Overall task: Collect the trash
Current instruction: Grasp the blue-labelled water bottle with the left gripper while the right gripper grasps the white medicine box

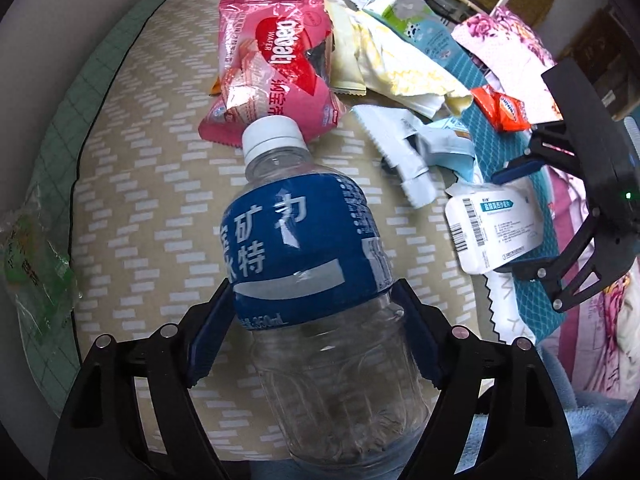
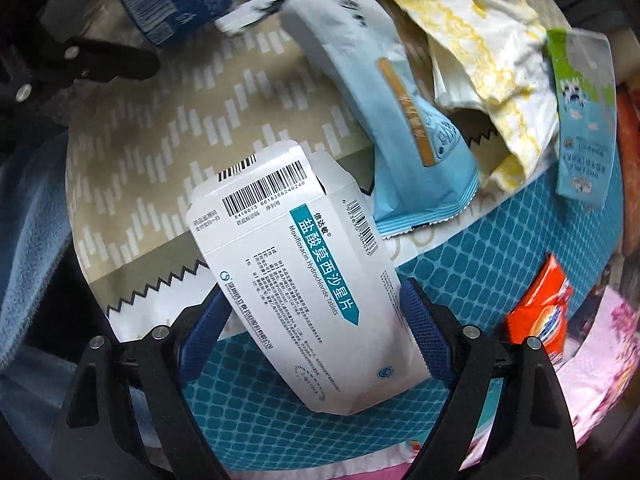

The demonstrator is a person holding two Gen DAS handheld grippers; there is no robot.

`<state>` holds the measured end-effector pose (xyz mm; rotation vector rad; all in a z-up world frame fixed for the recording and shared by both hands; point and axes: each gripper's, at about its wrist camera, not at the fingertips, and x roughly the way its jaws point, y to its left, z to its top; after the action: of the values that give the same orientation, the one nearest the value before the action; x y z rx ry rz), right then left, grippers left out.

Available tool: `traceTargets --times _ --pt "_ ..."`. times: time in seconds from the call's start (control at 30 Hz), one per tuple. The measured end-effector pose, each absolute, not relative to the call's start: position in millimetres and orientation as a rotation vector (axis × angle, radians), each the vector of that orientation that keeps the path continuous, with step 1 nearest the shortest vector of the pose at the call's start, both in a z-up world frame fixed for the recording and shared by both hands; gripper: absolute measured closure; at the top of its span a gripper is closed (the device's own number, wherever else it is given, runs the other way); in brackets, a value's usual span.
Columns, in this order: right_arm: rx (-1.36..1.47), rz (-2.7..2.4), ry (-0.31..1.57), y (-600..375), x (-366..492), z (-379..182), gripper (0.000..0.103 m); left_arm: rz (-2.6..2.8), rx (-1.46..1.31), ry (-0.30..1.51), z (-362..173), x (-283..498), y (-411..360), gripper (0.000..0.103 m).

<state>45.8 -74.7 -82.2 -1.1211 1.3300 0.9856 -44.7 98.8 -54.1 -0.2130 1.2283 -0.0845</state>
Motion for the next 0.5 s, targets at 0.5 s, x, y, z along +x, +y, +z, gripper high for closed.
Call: traceTargets --times 0.5 --pt "-0.429 0.757 1.391 -153.9 51.8 -34.1 0.04 -0.054 -0.135 1.204 -36.9 -45.9 74.6 0.033"
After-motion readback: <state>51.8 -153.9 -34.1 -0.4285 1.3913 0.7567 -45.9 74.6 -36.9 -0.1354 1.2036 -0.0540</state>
